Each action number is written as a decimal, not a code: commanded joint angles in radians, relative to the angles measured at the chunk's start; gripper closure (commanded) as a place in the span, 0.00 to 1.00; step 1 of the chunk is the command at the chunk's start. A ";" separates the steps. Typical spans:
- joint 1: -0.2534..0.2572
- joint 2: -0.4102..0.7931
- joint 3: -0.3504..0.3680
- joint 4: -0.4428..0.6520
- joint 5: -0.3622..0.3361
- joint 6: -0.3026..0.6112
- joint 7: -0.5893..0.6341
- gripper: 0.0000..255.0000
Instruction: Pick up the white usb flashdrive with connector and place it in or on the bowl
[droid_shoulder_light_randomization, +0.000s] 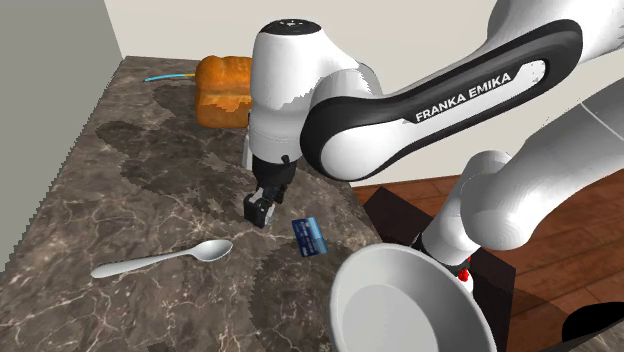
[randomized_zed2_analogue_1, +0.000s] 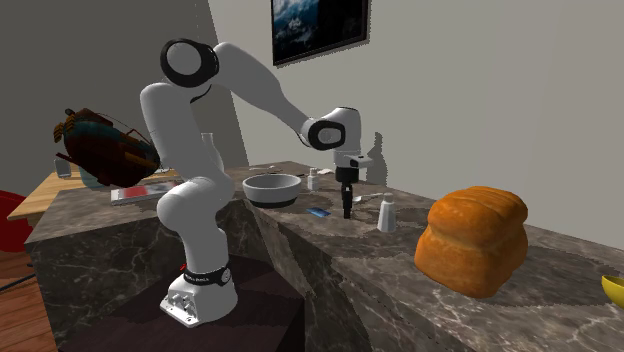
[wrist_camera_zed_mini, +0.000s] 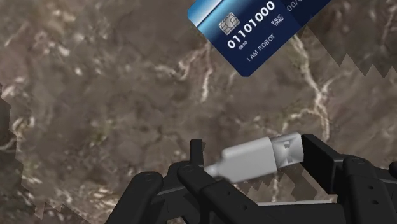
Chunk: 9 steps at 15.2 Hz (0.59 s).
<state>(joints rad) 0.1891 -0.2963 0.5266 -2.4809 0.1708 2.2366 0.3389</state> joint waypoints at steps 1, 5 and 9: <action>0.000 0.000 0.000 -0.001 0.000 0.000 0.000 1.00; 0.000 0.000 0.000 0.000 0.000 -0.001 0.000 1.00; 0.003 -0.023 -0.009 0.022 0.006 -0.046 -0.006 1.00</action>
<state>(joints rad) 0.1907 -0.3109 0.5210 -2.4655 0.1742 2.2063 0.3352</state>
